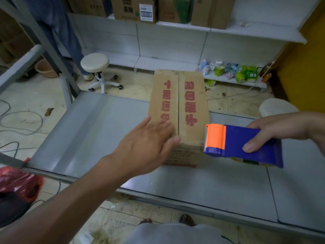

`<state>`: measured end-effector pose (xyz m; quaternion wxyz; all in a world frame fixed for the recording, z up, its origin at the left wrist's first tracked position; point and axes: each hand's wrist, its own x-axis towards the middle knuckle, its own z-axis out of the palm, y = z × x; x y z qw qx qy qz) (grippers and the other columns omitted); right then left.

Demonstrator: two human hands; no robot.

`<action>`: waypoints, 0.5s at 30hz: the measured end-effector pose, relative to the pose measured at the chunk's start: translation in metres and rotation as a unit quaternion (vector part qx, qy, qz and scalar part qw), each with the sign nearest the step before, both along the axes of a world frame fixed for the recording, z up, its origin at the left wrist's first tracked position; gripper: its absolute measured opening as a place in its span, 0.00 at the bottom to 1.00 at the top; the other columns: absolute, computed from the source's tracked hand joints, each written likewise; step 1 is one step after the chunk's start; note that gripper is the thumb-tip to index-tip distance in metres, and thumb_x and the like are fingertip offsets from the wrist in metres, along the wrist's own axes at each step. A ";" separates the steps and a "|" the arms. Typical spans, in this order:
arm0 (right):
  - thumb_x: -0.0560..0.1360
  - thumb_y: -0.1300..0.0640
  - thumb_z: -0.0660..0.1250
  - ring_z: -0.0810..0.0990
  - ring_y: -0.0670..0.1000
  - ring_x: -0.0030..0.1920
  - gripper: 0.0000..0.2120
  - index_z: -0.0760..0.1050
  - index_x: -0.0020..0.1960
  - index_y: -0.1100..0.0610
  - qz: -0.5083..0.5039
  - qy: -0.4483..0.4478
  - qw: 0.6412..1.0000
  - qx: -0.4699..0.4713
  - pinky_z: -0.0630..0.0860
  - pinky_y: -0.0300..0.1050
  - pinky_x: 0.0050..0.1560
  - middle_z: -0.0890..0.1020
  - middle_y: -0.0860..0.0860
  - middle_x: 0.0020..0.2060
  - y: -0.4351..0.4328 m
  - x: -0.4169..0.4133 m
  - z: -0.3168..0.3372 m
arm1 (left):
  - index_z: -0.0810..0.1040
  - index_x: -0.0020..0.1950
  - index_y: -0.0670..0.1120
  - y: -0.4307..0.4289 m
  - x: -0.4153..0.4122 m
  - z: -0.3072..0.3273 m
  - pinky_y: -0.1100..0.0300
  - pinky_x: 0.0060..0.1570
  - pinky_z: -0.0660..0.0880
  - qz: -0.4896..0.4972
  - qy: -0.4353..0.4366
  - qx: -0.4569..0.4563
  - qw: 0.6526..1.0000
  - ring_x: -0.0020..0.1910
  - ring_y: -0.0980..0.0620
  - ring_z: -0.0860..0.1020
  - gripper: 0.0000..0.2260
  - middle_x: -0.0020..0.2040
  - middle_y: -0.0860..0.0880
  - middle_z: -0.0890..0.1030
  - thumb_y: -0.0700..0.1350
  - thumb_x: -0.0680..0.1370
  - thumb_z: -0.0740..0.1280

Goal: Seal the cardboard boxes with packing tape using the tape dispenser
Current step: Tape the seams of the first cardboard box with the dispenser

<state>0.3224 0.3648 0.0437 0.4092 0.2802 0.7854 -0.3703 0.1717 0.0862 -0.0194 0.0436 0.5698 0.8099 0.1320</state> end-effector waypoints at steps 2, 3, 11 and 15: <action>0.59 0.45 0.75 0.85 0.51 0.48 0.28 0.79 0.56 0.55 -0.002 0.003 1.000 0.002 0.79 0.40 0.44 0.86 0.50 0.47 -0.001 0.001 0.000 | 0.62 0.78 0.49 0.032 0.004 0.011 0.59 0.76 0.45 0.030 -0.020 0.065 0.997 0.78 0.55 0.57 0.28 0.78 0.50 0.63 0.58 0.82 0.43; 0.59 0.45 0.74 0.85 0.51 0.48 0.28 0.79 0.56 0.55 -0.006 0.005 1.000 0.000 0.79 0.40 0.44 0.86 0.50 0.47 0.000 0.001 0.000 | 0.58 0.79 0.48 0.051 0.005 0.009 0.59 0.76 0.43 0.039 -0.030 0.085 0.995 0.78 0.55 0.53 0.25 0.79 0.51 0.58 0.56 0.84 0.45; 0.63 0.44 0.73 0.85 0.53 0.49 0.25 0.80 0.55 0.55 0.003 0.045 0.998 -0.040 0.79 0.40 0.47 0.86 0.52 0.48 0.006 0.010 -0.013 | 0.45 0.80 0.51 0.095 0.004 -0.035 0.50 0.77 0.40 0.041 -0.004 -0.065 0.997 0.79 0.54 0.40 0.27 0.81 0.52 0.44 0.59 0.83 0.43; 0.63 0.44 0.73 0.84 0.54 0.49 0.25 0.79 0.55 0.57 0.014 0.085 0.995 -0.056 0.79 0.40 0.46 0.86 0.52 0.47 0.012 0.016 -0.022 | 0.44 0.80 0.52 0.096 0.004 -0.033 0.52 0.77 0.39 0.042 0.003 -0.072 0.997 0.78 0.56 0.40 0.28 0.80 0.53 0.43 0.61 0.83 0.42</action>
